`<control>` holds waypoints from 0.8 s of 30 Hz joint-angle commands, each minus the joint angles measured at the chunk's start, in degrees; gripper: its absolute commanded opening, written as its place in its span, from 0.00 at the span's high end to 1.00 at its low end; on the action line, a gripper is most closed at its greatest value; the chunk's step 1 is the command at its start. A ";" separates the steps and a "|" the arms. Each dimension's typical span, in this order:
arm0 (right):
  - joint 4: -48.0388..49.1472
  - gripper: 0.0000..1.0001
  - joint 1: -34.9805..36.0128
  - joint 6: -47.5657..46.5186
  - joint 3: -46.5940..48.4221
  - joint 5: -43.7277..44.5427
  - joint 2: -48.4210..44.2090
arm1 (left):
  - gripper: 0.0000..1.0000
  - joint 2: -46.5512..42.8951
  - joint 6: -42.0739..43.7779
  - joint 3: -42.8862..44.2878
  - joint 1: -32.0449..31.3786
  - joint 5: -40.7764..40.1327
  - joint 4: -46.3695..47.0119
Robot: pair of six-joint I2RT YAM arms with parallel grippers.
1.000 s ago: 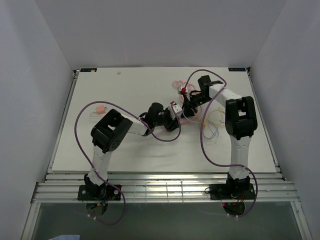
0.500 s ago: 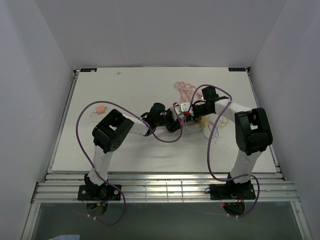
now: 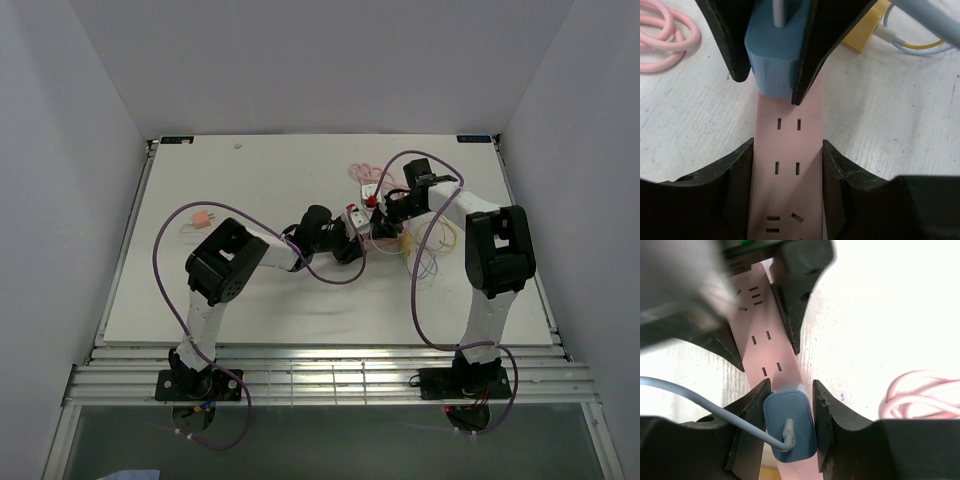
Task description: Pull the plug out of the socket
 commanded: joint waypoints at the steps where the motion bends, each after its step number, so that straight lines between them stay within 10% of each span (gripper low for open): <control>1: -9.73 0.92 -3.08 8.73 8.60 -12.88 0.35 | 1.00 6.17 -3.28 -2.51 -0.99 -5.79 -14.44; 24: -10.88 0.92 -3.62 -14.91 -1.85 -5.70 -6.16 | 1.00 6.61 -2.67 -1.37 -0.99 -7.02 -16.11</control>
